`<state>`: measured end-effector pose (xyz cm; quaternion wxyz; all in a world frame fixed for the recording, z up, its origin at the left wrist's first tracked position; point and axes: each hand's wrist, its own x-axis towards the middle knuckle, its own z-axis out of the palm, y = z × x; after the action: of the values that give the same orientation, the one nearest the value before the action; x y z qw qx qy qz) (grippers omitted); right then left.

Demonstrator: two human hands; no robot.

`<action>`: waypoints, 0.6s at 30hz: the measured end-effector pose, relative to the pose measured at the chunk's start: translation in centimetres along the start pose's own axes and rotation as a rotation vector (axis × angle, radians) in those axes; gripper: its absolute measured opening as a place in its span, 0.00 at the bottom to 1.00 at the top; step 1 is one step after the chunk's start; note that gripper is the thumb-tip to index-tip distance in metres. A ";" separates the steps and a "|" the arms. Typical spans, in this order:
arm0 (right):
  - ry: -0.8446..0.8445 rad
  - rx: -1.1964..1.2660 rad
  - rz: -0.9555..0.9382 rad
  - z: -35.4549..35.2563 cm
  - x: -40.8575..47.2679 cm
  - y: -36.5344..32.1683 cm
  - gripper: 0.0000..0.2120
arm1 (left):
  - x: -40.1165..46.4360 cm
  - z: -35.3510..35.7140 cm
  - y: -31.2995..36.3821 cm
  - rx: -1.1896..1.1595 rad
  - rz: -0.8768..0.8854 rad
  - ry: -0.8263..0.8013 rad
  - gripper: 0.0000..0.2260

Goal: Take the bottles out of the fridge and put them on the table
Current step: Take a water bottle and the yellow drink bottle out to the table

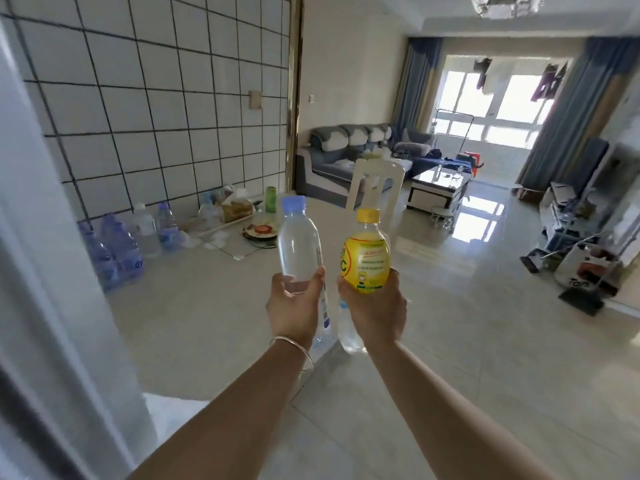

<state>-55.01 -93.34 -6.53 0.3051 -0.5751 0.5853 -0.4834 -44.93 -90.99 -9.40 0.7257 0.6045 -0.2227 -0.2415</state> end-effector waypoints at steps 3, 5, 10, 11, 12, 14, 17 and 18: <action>-0.063 -0.009 0.003 3.8 4.9 0.3 0.25 | 4.6 1.9 -2.0 0.027 -0.028 0.057 0.26; -0.117 -0.014 -0.014 6.7 8.1 1.1 0.24 | 7.7 3.2 -3.4 0.068 -0.039 0.116 0.23; -0.290 0.006 -0.017 15.2 16.2 2.6 0.23 | 16.5 5.0 -6.9 0.121 -0.048 0.301 0.19; -0.326 0.013 -0.014 16.9 17.6 2.7 0.22 | 18.4 5.2 -7.4 0.132 -0.063 0.346 0.19; -0.362 0.016 -0.009 18.6 18.9 2.7 0.22 | 20.1 5.4 -7.9 0.138 -0.091 0.394 0.19; -0.445 0.016 -0.004 22.1 21.4 2.5 0.21 | 23.5 5.7 -8.7 0.121 -0.138 0.477 0.18; -0.563 -0.012 -0.021 27.3 24.1 1.8 0.22 | 28.0 5.6 -9.8 0.105 -0.159 0.574 0.20; -0.601 -0.018 -0.024 29.1 24.7 1.5 0.22 | 29.4 5.1 -10.1 0.120 -0.162 0.599 0.20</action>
<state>-32.79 -123.68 -13.03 0.4541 -0.7019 0.4661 -0.2897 -25.89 -114.68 -17.56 0.7007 0.7061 0.0358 -0.0963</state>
